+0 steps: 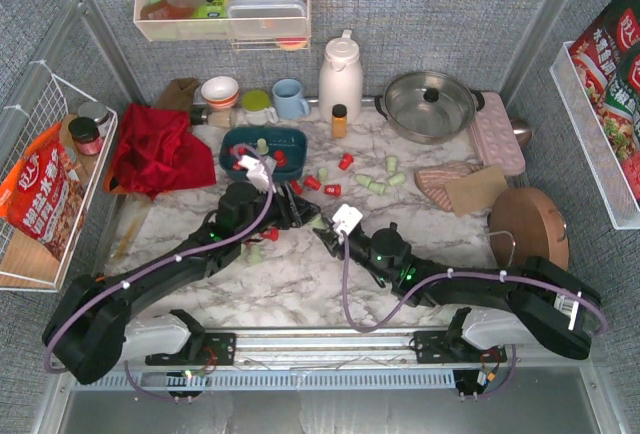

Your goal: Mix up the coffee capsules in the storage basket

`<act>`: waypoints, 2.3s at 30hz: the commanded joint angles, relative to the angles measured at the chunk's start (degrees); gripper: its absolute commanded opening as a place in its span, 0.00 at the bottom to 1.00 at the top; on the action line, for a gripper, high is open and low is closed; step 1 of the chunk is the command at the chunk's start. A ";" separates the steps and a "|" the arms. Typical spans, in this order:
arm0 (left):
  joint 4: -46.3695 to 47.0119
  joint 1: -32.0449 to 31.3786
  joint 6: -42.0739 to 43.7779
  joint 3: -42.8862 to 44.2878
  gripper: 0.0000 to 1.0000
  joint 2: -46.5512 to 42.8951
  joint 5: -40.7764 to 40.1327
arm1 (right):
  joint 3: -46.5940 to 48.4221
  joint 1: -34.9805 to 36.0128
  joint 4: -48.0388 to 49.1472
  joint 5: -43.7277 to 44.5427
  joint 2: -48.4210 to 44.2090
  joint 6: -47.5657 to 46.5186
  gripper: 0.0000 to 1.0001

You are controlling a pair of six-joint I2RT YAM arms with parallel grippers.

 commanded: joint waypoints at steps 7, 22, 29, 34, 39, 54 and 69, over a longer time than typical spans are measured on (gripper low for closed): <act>2.01 -2.72 2.83 4.09 0.61 6.13 1.84 | -0.95 -0.13 4.07 5.35 -1.18 -1.96 0.31; 4.30 -2.81 1.49 3.26 0.59 7.52 8.20 | -1.49 -0.29 5.05 8.21 -1.67 -3.20 0.31; 7.07 -2.81 0.16 3.12 0.45 8.37 7.16 | -1.30 -0.29 4.75 4.97 -1.30 -2.63 0.31; 8.28 -2.81 -0.27 2.55 0.33 6.46 3.41 | -0.55 -0.29 3.30 5.71 -1.06 -2.49 0.43; 3.94 -2.76 2.48 4.46 0.31 4.14 -6.61 | 0.87 -0.50 0.05 8.69 -0.90 -1.28 0.67; -6.67 15.80 15.96 27.53 0.32 25.89 -22.46 | 12.08 -20.81 -29.97 11.89 2.30 22.56 0.66; -12.69 17.03 15.20 37.40 0.99 36.98 -29.67 | 31.89 -36.41 -47.80 -9.46 21.47 17.53 0.65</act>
